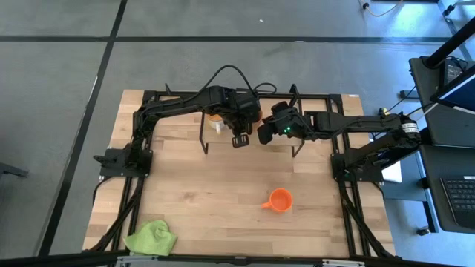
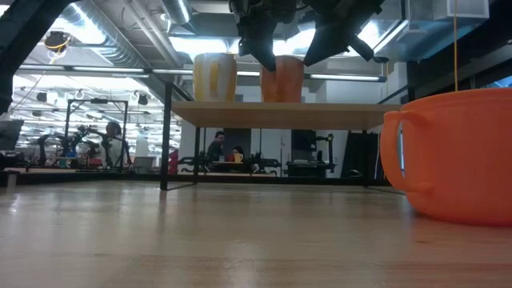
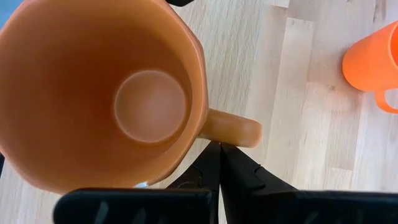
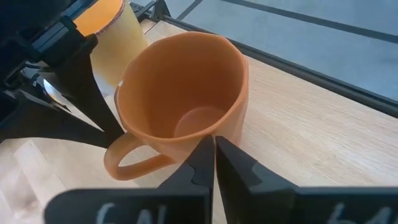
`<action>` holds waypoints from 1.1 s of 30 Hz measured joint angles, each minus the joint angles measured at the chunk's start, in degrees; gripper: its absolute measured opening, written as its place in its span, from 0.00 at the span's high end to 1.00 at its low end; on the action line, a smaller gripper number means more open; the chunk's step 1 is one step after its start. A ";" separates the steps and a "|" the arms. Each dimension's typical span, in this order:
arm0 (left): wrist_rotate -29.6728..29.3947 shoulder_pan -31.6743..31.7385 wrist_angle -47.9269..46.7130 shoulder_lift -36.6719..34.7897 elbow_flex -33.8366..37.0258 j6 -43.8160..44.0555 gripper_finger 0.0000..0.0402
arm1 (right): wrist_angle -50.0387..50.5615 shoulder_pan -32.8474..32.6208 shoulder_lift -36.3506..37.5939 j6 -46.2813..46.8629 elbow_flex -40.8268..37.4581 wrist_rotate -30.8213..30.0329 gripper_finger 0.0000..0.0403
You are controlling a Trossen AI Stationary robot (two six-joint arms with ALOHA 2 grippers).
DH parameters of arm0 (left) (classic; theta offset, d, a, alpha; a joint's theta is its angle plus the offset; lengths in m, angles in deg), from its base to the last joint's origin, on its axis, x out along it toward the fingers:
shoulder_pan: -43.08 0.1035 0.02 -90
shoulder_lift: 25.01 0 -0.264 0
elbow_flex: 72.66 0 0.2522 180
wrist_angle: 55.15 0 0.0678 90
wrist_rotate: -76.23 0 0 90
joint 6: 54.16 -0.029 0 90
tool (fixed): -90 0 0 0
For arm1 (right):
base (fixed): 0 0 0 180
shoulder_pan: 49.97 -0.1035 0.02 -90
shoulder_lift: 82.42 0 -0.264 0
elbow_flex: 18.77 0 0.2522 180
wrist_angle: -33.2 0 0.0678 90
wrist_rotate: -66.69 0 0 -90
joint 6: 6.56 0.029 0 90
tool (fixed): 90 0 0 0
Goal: Stack small to large cups/mugs on shelf
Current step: Put the brown mug on the shelf, then adjust the yellow mug on the shelf
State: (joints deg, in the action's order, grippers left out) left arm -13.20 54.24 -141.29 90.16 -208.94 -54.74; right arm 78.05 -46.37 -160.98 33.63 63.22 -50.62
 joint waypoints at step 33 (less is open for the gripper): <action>-7.92 -3.14 -12.01 -3.17 -0.03 4.71 1.00 | -4.63 -0.09 -0.02 -1.69 0.00 0.55 0.95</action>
State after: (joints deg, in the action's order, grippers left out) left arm -21.11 51.10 -153.30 86.99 -208.96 -50.04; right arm 73.42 -46.46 -161.00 31.94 63.22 -50.07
